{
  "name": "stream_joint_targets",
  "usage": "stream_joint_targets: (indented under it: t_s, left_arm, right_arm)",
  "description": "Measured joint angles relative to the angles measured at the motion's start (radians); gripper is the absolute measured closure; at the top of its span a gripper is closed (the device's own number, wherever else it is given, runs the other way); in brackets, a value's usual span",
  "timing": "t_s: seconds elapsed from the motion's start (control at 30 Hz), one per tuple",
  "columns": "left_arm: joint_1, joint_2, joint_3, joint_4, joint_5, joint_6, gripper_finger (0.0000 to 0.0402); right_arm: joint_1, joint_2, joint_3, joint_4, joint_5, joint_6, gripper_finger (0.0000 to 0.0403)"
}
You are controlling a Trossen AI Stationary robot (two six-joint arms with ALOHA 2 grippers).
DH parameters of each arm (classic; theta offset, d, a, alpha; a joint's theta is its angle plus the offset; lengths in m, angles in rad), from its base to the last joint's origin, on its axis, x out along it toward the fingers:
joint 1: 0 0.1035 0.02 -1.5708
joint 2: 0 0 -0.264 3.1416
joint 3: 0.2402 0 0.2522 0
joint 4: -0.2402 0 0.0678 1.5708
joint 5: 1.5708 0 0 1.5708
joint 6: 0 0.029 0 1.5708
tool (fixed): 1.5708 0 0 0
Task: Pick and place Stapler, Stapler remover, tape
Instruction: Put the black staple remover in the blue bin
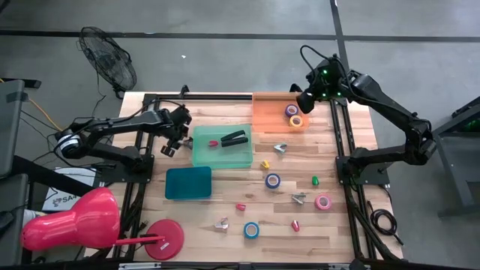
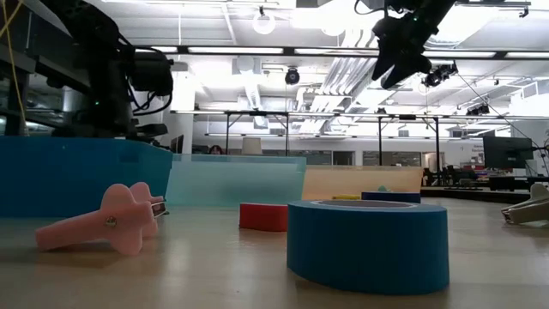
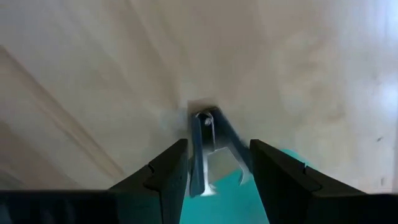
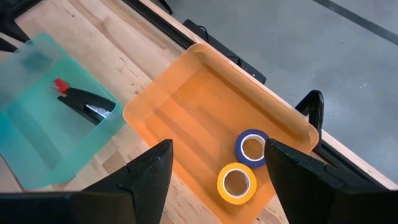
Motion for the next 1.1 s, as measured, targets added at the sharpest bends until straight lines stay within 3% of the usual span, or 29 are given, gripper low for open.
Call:
stream_joint_targets:
  t_s: [1.1]
  left_arm:
    - [0.001, 0.032, 0.000, 0.027, -0.014, -0.077, 0.0234]
  right_arm:
    - [0.000, 0.000, 0.000, -0.002, 0.000, -0.042, 0.0158]
